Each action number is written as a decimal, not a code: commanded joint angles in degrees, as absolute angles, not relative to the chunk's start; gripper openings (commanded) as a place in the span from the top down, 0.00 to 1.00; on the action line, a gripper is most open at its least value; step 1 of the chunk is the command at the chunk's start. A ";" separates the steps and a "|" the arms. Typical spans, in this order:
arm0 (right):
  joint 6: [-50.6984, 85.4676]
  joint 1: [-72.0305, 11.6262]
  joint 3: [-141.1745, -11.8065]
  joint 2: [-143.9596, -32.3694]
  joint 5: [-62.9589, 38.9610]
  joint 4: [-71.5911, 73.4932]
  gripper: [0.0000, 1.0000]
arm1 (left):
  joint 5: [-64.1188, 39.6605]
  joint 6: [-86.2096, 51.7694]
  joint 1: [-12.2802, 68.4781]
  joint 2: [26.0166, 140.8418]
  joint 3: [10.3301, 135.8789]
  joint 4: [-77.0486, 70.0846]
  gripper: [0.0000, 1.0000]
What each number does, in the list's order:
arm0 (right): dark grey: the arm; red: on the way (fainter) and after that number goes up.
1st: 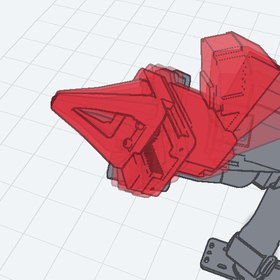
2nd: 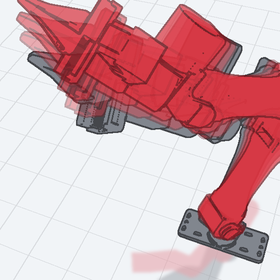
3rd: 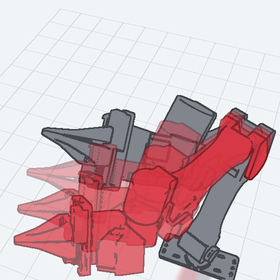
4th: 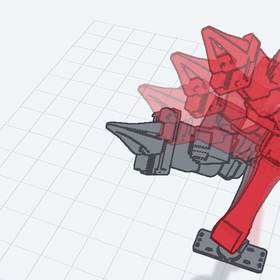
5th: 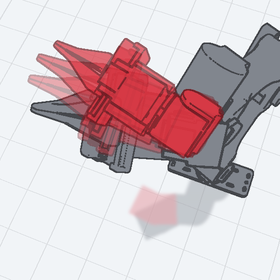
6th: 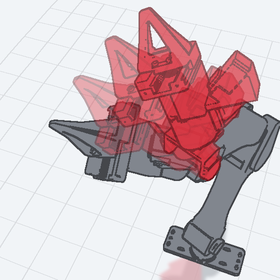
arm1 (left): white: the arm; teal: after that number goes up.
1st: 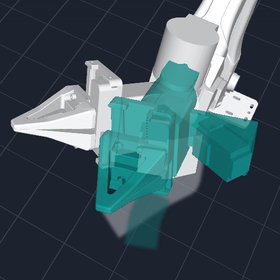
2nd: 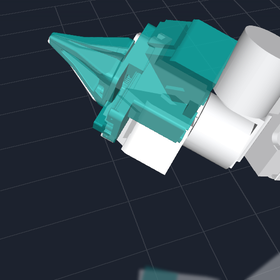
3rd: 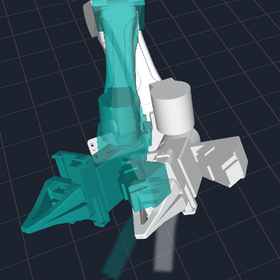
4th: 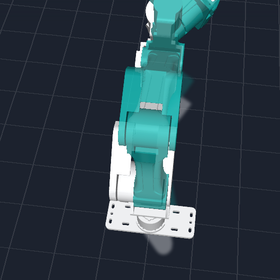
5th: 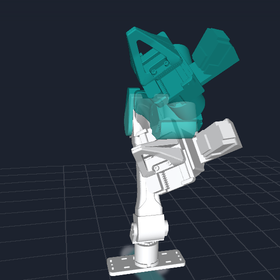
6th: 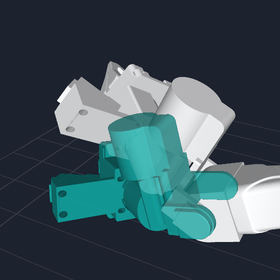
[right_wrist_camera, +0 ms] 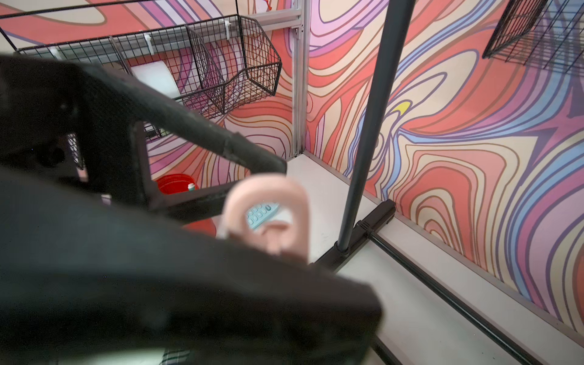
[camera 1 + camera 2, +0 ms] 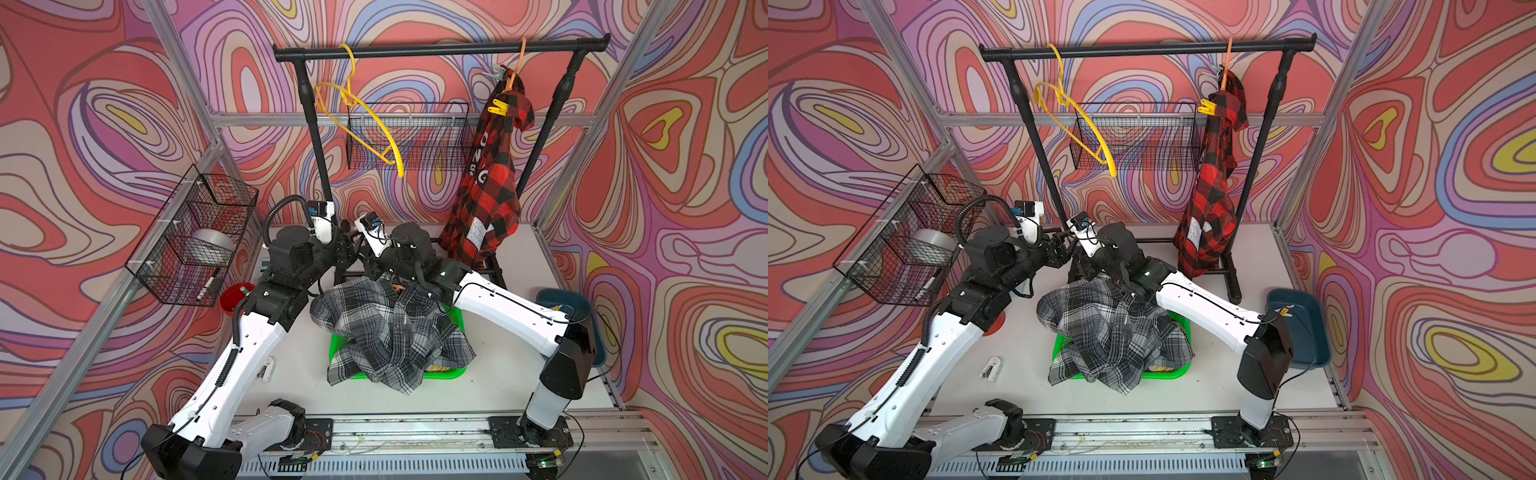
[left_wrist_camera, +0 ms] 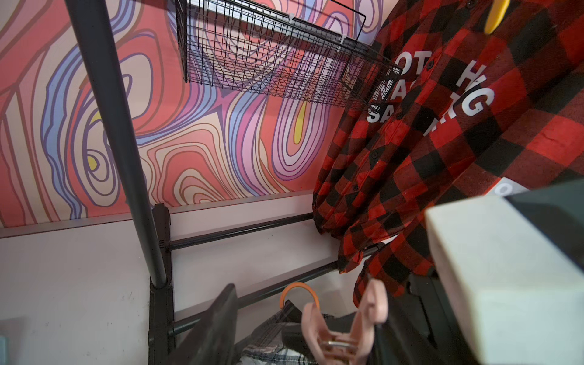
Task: Remove the clothespins securing long-sleeve shirts to the hanger
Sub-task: Place the clamp in the storage box.
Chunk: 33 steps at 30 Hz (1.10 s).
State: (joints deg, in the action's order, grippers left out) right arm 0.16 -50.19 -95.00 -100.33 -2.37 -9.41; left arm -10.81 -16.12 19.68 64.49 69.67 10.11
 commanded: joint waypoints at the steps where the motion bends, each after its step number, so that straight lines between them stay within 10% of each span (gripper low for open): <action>1: 0.96 -50.04 -93.07 -96.75 -1.67 -8.44 1.00 | -6.92 -16.12 19.12 63.54 71.07 10.08 0.35; 11: 1.30 -50.04 -90.69 -95.52 -1.16 -8.42 1.00 | -10.14 -16.83 18.83 62.52 68.91 6.12 0.01; 33: 14.79 -46.75 -71.15 -73.80 14.05 -23.32 1.00 | -9.69 -27.98 7.40 57.65 63.28 -0.49 0.00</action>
State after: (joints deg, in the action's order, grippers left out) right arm 8.97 -49.06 -73.58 -77.84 8.56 -16.32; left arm -7.62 -24.88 8.08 58.15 64.07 2.63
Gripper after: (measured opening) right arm 0.162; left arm 0.998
